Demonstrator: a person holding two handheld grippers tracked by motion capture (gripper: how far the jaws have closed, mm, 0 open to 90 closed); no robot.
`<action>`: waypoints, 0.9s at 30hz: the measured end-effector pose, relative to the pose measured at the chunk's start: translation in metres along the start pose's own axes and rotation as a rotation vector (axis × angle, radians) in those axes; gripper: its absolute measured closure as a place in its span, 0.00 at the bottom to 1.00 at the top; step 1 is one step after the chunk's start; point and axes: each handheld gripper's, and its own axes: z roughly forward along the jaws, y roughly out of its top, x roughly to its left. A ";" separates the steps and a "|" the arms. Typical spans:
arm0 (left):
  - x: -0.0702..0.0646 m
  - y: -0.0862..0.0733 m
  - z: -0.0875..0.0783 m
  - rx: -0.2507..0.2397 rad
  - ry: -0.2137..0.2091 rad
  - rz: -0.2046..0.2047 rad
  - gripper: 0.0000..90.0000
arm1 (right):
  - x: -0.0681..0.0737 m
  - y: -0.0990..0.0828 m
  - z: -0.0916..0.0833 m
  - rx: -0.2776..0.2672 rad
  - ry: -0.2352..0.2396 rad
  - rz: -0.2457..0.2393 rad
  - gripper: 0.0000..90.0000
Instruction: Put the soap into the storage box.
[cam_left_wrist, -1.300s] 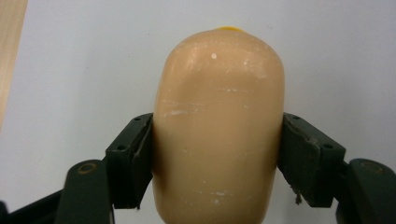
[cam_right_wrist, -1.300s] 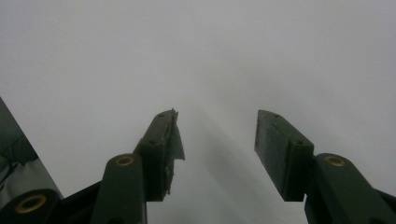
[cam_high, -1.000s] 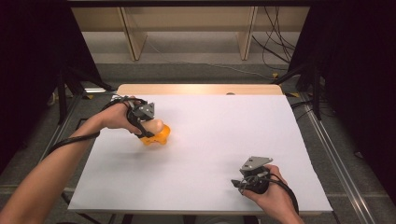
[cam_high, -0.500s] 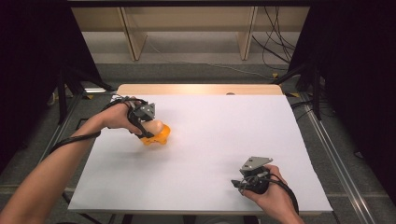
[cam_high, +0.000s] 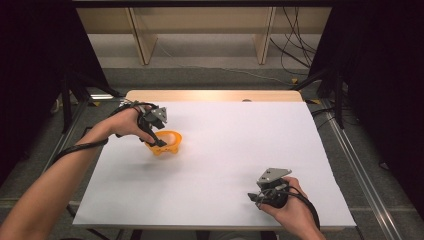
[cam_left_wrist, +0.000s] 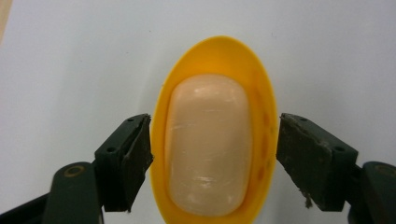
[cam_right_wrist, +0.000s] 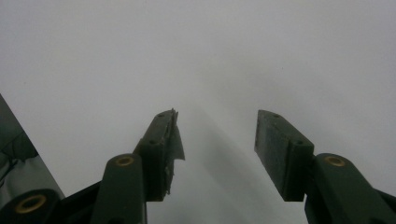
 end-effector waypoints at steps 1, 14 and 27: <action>0.000 0.000 -0.001 -0.008 -0.001 -0.006 0.29 | 0.000 0.000 -0.001 0.005 0.010 0.008 0.55; -0.019 -0.021 -0.020 -0.119 0.024 -0.079 0.29 | -0.001 -0.001 0.000 -0.015 -0.007 0.000 0.55; -0.071 -0.065 -0.055 -0.307 0.206 -0.294 0.30 | 0.001 0.000 -0.001 -0.013 -0.008 0.006 0.55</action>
